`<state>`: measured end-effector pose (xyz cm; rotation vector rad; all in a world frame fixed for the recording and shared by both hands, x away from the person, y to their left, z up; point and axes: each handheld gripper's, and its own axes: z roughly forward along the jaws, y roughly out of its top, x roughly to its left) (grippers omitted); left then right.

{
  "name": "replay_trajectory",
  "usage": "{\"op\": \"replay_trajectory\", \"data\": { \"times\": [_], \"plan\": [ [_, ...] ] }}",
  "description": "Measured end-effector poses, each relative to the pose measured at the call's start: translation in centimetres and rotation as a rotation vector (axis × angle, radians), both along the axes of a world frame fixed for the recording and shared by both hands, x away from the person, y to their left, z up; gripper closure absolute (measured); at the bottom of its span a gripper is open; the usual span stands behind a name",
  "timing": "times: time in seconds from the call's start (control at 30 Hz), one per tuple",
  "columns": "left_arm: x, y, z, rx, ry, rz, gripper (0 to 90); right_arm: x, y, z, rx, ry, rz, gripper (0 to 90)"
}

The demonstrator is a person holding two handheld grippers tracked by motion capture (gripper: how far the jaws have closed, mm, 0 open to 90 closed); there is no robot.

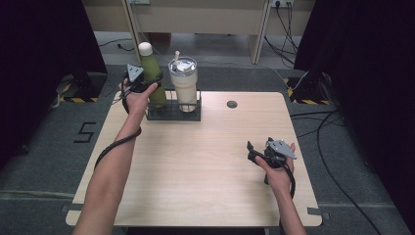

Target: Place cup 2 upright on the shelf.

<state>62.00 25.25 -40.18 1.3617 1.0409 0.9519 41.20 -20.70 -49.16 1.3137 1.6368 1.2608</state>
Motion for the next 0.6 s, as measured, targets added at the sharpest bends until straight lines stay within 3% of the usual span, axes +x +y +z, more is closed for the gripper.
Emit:
{"op": "replay_trajectory", "data": {
  "times": [0.6],
  "plan": [
    [0.25, -0.44, -0.58, 0.001, 0.028, -0.002, 21.7, -0.01, 0.18, -0.03, -0.002, 0.003, 0.006, 16.1]
  ]
}}
